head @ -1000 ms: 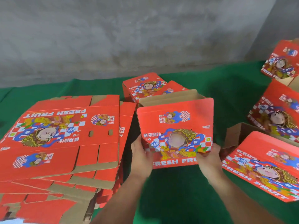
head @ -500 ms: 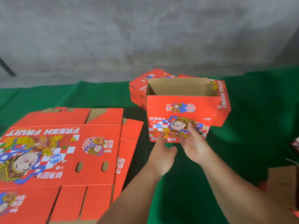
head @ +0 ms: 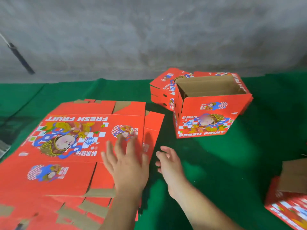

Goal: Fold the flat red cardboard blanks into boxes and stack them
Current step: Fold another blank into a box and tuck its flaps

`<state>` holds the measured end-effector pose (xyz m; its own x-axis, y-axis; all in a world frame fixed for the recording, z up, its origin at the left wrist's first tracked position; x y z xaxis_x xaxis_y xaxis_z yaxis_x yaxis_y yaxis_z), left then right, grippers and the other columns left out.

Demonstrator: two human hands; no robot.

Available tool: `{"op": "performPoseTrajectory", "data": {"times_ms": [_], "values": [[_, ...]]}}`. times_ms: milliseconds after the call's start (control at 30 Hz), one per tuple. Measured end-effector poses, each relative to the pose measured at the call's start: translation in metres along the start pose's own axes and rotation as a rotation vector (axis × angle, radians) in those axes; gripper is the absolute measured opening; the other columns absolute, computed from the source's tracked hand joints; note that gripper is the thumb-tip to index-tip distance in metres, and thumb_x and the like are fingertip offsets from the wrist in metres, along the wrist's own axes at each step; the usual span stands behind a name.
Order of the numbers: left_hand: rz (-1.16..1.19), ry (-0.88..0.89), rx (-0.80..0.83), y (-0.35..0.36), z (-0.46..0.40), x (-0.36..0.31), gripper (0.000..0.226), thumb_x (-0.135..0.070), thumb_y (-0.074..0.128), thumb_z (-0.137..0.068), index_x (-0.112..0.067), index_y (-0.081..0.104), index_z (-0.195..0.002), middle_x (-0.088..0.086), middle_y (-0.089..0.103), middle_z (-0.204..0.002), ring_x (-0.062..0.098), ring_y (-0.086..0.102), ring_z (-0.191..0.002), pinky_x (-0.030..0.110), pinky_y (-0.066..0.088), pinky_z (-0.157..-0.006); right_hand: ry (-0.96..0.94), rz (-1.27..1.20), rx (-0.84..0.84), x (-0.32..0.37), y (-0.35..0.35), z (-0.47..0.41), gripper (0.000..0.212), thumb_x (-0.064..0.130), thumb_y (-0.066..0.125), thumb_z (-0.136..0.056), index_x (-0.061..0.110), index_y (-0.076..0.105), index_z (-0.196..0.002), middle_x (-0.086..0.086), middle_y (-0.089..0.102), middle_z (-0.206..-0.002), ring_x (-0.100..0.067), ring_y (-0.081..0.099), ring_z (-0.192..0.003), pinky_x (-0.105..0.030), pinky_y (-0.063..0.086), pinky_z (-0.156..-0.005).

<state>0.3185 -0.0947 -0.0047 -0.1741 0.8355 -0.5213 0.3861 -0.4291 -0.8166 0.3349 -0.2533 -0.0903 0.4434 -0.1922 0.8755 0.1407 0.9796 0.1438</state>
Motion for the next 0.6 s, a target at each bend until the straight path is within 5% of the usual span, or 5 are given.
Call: {"op": "performPoseTrajectory", "data": {"times_ms": [67,133,233,367,600], "values": [[-0.202,-0.164,0.237,0.011,0.029,0.040,0.071,-0.061,0.044,-0.098,-0.042,0.018,-0.162,0.008,-0.002,-0.174,0.038,-0.010,-0.159,0.052,-0.009,-0.126,0.012,0.000,0.058,-0.003,0.015,0.018,0.018,0.022,0.061,-0.099,0.028,0.067,-0.115,0.015,0.073,-0.085,-0.005,0.059,-0.067,-0.016,0.048,-0.062],[-0.268,-0.039,0.353,0.022,0.060,0.042,0.077,-0.067,0.035,-0.099,-0.044,0.002,-0.164,0.005,-0.016,-0.173,0.036,-0.017,-0.158,0.051,-0.005,-0.127,0.019,0.024,0.072,-0.001,0.020,0.034,0.017,0.021,0.061,-0.099,0.024,0.069,-0.113,0.013,0.074,-0.082,-0.004,0.059,-0.066,-0.017,0.048,-0.060],[-0.184,0.095,0.416,0.020,0.096,0.027,0.078,-0.068,0.038,-0.096,-0.048,0.000,-0.162,-0.006,-0.009,-0.173,0.028,-0.009,-0.156,0.048,0.005,-0.127,0.037,0.024,-0.004,-0.001,0.007,0.051,0.020,0.024,0.065,-0.098,0.020,0.061,-0.117,-0.003,0.072,-0.107,-0.016,0.066,-0.083,-0.028,0.050,-0.068],[0.124,0.169,0.513,0.009,0.129,0.007,0.074,-0.064,0.044,-0.089,-0.057,0.012,-0.156,-0.023,0.036,-0.149,0.017,0.023,-0.137,0.036,0.022,-0.109,0.119,-0.021,-0.025,-0.015,-0.018,0.074,0.020,0.002,0.054,-0.097,0.009,0.072,-0.100,-0.016,0.078,-0.093,-0.027,0.072,-0.074,-0.032,0.053,-0.069],[0.096,-0.253,0.068,-0.098,0.110,0.112,0.064,-0.053,0.061,-0.093,-0.042,0.042,-0.153,-0.002,0.035,-0.160,0.034,0.026,-0.146,0.051,0.017,-0.119,0.040,-0.164,0.027,-0.006,-0.109,0.126,0.043,-0.018,0.037,-0.087,-0.004,0.069,-0.113,-0.028,0.074,-0.096,-0.033,0.073,-0.065,-0.039,0.060,-0.055]]}}
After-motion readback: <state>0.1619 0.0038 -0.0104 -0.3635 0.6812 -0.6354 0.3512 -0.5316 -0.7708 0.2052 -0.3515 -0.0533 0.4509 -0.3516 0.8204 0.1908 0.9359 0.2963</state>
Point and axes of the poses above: each hand's wrist, its own z-axis away from the middle knuckle, its own y-axis out of the palm, x = y × z, the point moved 10 cm from there along -z, towards the middle knuckle
